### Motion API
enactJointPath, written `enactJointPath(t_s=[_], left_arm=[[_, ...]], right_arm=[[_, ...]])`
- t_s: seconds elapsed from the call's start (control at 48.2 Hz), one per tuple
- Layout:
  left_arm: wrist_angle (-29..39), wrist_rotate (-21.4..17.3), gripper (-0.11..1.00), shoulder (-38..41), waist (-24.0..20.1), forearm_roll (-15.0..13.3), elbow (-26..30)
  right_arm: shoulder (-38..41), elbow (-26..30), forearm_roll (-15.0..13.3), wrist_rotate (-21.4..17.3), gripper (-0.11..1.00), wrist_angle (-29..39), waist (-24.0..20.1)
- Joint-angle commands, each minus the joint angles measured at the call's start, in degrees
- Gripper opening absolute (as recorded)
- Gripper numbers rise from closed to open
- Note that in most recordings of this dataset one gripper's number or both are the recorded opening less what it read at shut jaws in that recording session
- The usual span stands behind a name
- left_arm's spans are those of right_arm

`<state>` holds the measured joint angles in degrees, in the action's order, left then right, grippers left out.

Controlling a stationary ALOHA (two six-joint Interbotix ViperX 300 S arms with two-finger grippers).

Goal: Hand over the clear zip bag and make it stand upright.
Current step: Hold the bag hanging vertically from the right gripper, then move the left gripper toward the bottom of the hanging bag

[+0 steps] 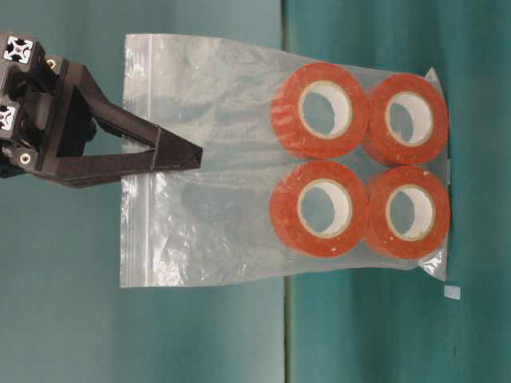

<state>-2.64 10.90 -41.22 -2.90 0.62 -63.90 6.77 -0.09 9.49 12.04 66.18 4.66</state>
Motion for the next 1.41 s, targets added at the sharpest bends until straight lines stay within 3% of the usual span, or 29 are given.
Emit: enactJointPath(t_s=[0.0, 0.352, 0.726, 1.016, 1.389], left_arm=[[-2.9, -0.2, 0.92, 1.2, 0.0, 0.1, -0.4], [-17.0, -1.2, 0.92, 11.9, -0.4, 0.2, -4.1], [-28.3, -3.3, 0.92, 30.1, -2.2, 0.2, 0.1], [-32.4, -3.4, 0.92, 40.3, -2.2, 0.2, 5.8], [-35.4, -3.3, 0.92, 47.3, -0.7, 0.1, 10.1]], right_arm=[[-0.7, 0.4, 0.1, -0.5, 0.00, -0.7, -0.2], [-0.7, 0.1, 0.1, -0.6, 0.00, -1.7, 0.0], [-0.7, -0.2, 0.1, -0.7, 0.00, -2.1, 0.3], [-0.7, -0.3, 0.1, -0.7, 0.00, -2.1, 0.4], [-0.7, -0.4, 0.1, -0.7, 0.00, -2.1, 0.7]])
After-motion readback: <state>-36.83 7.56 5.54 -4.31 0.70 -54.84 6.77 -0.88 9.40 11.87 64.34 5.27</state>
